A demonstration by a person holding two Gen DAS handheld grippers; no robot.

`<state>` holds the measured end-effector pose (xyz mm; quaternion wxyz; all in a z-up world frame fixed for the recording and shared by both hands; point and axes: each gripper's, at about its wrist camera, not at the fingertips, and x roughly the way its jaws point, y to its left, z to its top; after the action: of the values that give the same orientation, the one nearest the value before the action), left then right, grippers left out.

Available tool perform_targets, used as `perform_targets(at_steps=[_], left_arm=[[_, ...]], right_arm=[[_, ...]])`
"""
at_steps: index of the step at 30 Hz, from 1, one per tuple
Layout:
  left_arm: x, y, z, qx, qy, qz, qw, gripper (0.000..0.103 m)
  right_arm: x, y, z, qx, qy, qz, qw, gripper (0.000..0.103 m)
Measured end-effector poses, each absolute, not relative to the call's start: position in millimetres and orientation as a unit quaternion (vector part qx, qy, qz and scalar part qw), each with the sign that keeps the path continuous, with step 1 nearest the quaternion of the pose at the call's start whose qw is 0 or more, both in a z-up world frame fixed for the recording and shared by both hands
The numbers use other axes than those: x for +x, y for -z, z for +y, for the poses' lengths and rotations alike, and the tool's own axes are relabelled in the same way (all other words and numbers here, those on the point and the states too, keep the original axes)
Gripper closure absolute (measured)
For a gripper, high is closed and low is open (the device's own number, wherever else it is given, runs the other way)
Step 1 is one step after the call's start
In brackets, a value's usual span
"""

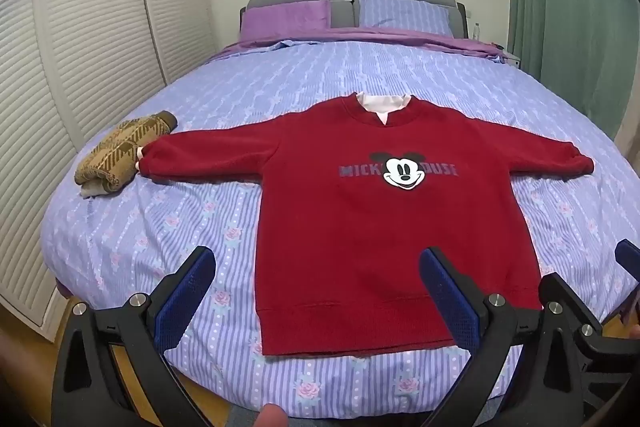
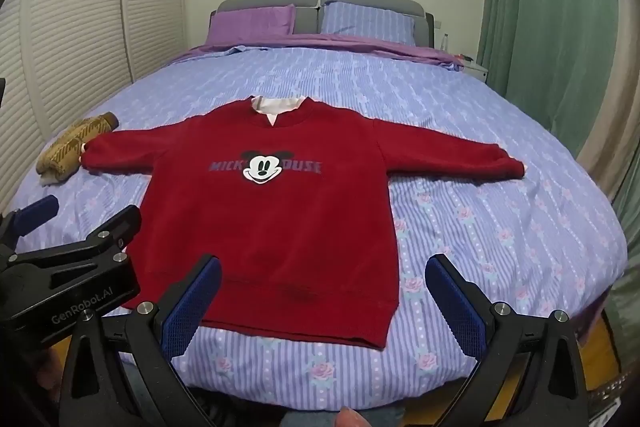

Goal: Fold small clothes

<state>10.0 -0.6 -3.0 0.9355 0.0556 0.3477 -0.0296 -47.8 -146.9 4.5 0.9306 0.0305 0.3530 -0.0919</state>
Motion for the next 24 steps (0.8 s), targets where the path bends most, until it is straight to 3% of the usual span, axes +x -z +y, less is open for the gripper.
perform_targets(at_steps=[24], left_arm=[[12, 5, 5, 0.039, 0.025, 0.355, 0.934, 0.0]], right_arm=[[-41, 6, -148, 0.03, 0.095, 0.362, 0.927, 0.0]])
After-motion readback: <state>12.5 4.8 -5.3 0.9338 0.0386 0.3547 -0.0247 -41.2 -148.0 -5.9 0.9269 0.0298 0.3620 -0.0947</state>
